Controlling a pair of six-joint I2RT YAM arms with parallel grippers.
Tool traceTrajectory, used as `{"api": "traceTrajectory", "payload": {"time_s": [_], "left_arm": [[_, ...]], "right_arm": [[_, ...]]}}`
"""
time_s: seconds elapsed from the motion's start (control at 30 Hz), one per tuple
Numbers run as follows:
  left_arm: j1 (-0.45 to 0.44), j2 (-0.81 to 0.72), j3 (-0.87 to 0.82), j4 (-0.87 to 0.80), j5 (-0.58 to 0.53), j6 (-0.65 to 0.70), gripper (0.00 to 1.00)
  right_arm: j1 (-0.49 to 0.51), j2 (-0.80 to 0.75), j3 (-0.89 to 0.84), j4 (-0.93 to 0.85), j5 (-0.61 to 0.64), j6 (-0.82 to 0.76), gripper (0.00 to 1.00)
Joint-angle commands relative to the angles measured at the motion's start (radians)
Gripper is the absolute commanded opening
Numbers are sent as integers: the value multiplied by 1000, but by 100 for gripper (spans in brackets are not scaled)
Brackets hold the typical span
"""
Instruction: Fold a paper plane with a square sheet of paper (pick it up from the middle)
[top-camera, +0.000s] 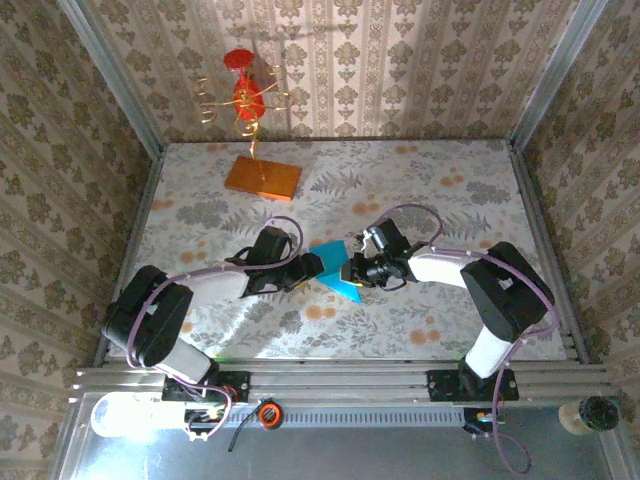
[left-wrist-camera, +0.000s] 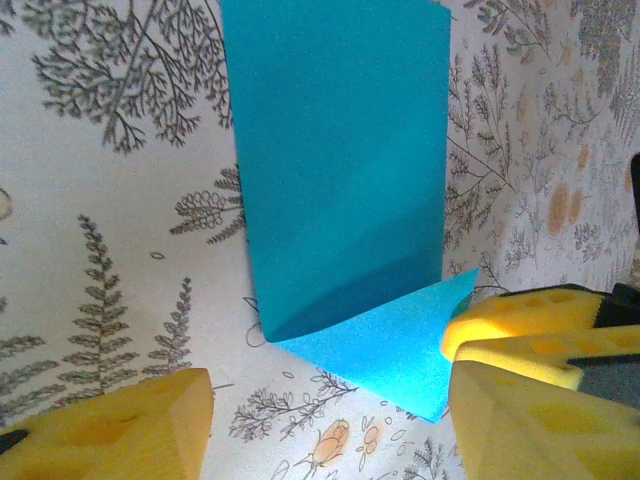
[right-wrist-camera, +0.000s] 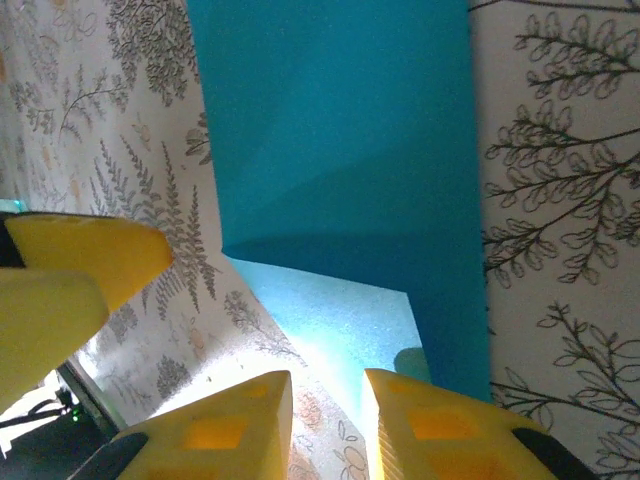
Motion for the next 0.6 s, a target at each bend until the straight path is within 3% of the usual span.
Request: {"api": "traceTrajectory", "payload": {"time_s": [0.0, 0.13, 0.57], "left_arm": [[-13, 18, 0, 11, -18, -44, 65], [-31, 37, -3, 18, -14, -55, 63], [-46, 78, 0, 88, -8, -118, 48]], "right_arm": [[-8, 25, 2, 0, 37, 18, 27], [-11, 40, -16, -8, 68, 19, 22], [-11, 59, -55, 3, 86, 30, 20]]}}
